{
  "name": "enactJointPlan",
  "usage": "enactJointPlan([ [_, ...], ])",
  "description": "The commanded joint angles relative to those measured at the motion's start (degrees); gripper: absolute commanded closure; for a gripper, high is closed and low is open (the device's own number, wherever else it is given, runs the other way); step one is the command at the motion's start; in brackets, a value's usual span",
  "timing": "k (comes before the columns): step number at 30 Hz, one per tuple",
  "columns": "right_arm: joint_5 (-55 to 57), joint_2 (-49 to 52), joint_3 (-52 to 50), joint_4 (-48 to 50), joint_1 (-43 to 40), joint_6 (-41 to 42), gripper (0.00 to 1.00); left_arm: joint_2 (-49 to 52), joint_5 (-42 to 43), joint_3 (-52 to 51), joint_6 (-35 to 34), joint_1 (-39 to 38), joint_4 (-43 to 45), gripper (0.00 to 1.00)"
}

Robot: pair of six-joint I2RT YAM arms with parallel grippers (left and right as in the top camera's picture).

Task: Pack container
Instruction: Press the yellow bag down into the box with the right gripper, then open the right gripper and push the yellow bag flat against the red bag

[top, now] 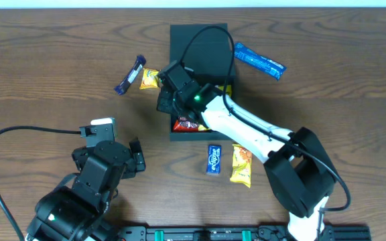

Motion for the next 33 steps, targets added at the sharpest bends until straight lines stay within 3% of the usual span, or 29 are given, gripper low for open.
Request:
enactJointPlan([
  [1, 2.12, 0.42, -0.44, 0.17, -0.50, -1.66, 0.98, 0.04, -0.39, -0.07, -0.42, 0.15, -0.15, 0.05],
  [8, -7.78, -1.25, -0.09, -0.70, -4.28, -9.88, 0.99, 0.04, -0.39, -0.07, -0.44, 0.15, -0.15, 0.05],
  [18, 5.79, -1.33, -0.09, -7.04, -6.23, -17.22, 0.98, 0.04, -0.39, -0.07, -0.42, 0.15, -0.15, 0.05],
  [24, 12.39, -1.33, -0.09, -5.49, -6.27, -21.79, 0.98, 0.04, -0.39, -0.07, -0.42, 0.15, -0.15, 0.04],
  [33, 17.00, -1.31, -0.11, -3.80, -7.39, -21.90, 0.96, 0.04, -0.39, -0.07, -0.44, 0.15, -0.15, 0.05],
])
